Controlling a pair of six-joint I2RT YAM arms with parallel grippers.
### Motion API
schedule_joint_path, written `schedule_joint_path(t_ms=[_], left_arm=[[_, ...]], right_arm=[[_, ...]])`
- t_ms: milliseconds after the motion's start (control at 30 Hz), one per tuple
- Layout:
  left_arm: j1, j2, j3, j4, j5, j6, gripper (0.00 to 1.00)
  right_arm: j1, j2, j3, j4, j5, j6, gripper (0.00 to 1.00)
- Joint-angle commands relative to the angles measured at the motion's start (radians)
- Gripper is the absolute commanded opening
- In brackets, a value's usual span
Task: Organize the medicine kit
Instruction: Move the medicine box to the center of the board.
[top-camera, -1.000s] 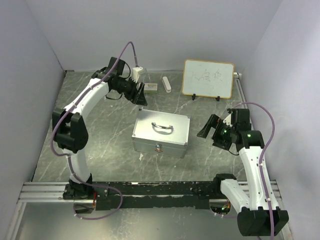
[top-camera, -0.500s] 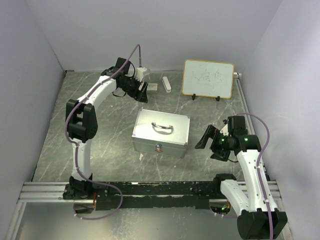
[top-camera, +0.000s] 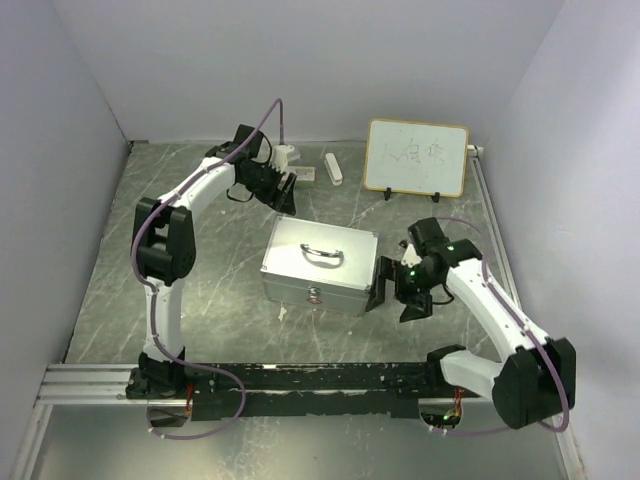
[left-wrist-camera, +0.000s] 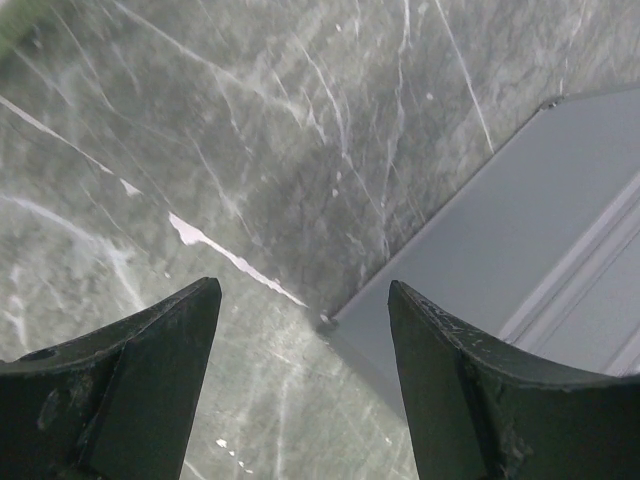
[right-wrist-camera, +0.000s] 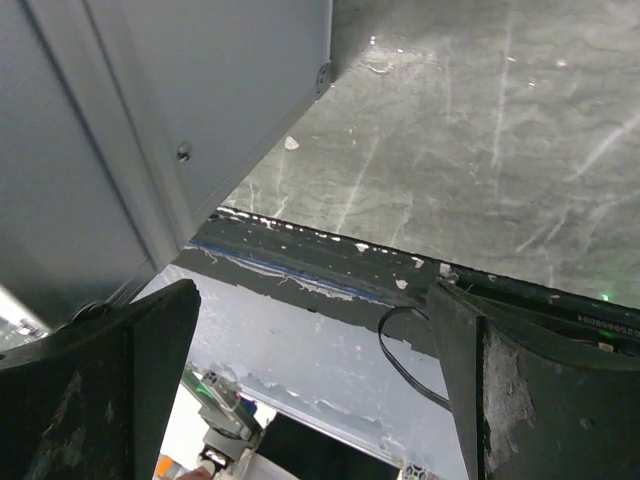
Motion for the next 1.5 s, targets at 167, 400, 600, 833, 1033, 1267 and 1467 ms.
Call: schedule_joint_path(t_ms=[167,400,600,833,1033,1267,1467], left_arm=[[-0.006,-0.125,-0.108,-0.021,0.043,0.009,0.79],[-0.006,-0.172,-0.160,-0.042,0.056,0.013,0.79],[-0.006,-0.202,-0.179,-0.069,0.067,0.008,0.79],[0.009,-0.217,-0.204,-0.063,0.058,-0.002,0.79],[0.022,-0.219,-0.192,-0.054,0.053,-0.011,0.79],[0.021,-0.196,-0.164,-0.039,0.039,-0.022,0.79],[0.021,-0.146,-0.104,0.002,0.008,-0.078,0.79]], right_arm=[[0.101,0.131,0.087,0.171,0.079,0.068,1.00],[0.102,0.162,0.108,0.209,0.169,0.100,1.00],[0.100,0.205,0.136,0.256,0.168,0.112,1.00],[0.100,0.197,0.174,0.203,0.210,0.092,1.00],[0.096,0.109,0.206,0.125,0.237,0.089,1.00],[0.099,0.047,0.216,0.047,0.154,0.038,1.00],[0.114,0.034,0.208,0.026,0.126,0.023,1.00]])
